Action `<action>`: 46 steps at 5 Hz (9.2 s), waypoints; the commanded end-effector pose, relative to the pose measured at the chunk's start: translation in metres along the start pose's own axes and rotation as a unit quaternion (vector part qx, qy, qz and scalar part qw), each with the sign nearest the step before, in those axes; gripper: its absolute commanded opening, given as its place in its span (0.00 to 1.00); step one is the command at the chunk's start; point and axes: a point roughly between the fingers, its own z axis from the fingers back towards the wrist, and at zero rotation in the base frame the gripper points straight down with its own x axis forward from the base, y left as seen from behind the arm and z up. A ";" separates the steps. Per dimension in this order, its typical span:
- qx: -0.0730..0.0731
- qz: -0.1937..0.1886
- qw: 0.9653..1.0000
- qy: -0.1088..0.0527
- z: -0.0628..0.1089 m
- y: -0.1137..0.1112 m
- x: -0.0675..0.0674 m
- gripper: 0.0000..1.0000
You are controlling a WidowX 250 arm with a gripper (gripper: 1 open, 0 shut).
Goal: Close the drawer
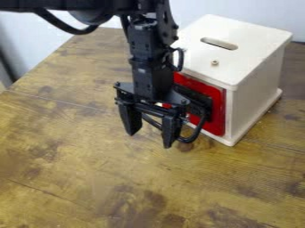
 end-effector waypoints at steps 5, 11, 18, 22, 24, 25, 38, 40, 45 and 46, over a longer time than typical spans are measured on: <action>0.016 0.003 0.998 -0.060 0.042 0.014 -0.002 1.00; 0.018 -0.008 0.998 -0.054 0.024 0.013 0.010 1.00; 0.018 -0.018 0.998 -0.057 0.004 0.009 0.008 1.00; 0.014 -0.025 0.998 -0.053 -0.009 0.007 0.009 1.00; 0.010 -0.026 0.998 -0.047 -0.013 0.006 0.010 1.00; 0.009 -0.024 0.999 -0.046 -0.013 0.007 0.010 1.00; -0.004 0.006 1.000 -0.016 0.002 0.021 -0.003 1.00; 0.009 0.006 1.000 0.004 -0.017 0.020 0.003 1.00; 0.018 -0.017 1.000 -0.005 -0.010 0.011 0.002 1.00; 0.017 -0.006 1.000 -0.004 -0.012 0.016 -0.004 1.00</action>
